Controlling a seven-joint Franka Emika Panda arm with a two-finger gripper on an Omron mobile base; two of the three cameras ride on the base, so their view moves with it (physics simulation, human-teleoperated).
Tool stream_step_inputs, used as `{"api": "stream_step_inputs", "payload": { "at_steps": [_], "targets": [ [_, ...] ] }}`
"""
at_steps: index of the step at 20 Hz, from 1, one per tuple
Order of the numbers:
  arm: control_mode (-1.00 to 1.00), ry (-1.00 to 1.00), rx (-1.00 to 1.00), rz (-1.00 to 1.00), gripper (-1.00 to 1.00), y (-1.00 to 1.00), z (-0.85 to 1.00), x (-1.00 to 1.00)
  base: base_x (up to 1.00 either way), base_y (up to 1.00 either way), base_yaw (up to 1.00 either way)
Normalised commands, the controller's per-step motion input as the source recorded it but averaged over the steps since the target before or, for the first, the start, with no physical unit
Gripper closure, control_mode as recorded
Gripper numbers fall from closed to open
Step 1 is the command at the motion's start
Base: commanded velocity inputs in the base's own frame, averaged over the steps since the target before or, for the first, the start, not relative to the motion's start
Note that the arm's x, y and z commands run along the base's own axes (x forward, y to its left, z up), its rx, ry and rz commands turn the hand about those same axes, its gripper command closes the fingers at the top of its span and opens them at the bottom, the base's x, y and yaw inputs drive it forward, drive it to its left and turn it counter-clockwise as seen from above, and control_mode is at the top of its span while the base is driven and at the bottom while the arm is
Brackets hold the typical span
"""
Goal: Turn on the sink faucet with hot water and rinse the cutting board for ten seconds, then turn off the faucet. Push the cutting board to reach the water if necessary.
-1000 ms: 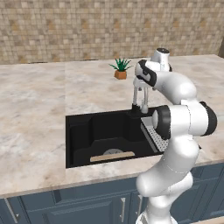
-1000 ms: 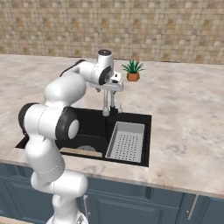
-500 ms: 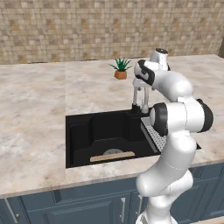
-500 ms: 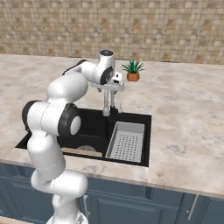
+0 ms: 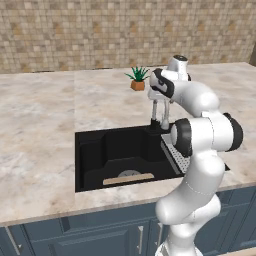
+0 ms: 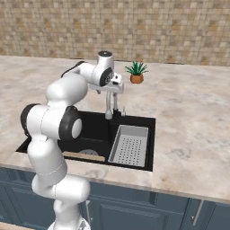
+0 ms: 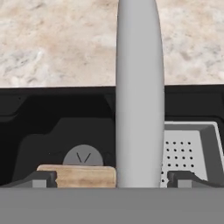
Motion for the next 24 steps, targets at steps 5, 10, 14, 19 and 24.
{"api": "stream_step_inputs", "payload": {
  "at_steps": [5, 10, 14, 19, 24],
  "targets": [
    [-1.00, 0.00, 0.00, 0.00, -1.00, 0.40, -0.03, 0.01, 0.00, 0.00, 0.00],
    [-1.00, 0.00, 0.00, 0.00, -1.00, 0.42, -0.08, 0.08, 0.00, 0.00, 0.00],
    [-1.00, 0.00, 0.00, 0.00, -1.00, 0.44, -0.09, 0.13, 0.00, 0.00, 0.00],
    [-1.00, 0.00, 0.00, 0.00, -1.00, 0.50, -0.05, 0.20, 0.00, 0.00, 0.00],
    [-1.00, 0.00, 0.00, 0.00, -1.00, 0.49, -0.03, 0.27, 0.00, 0.00, 0.00]
  ]
}}
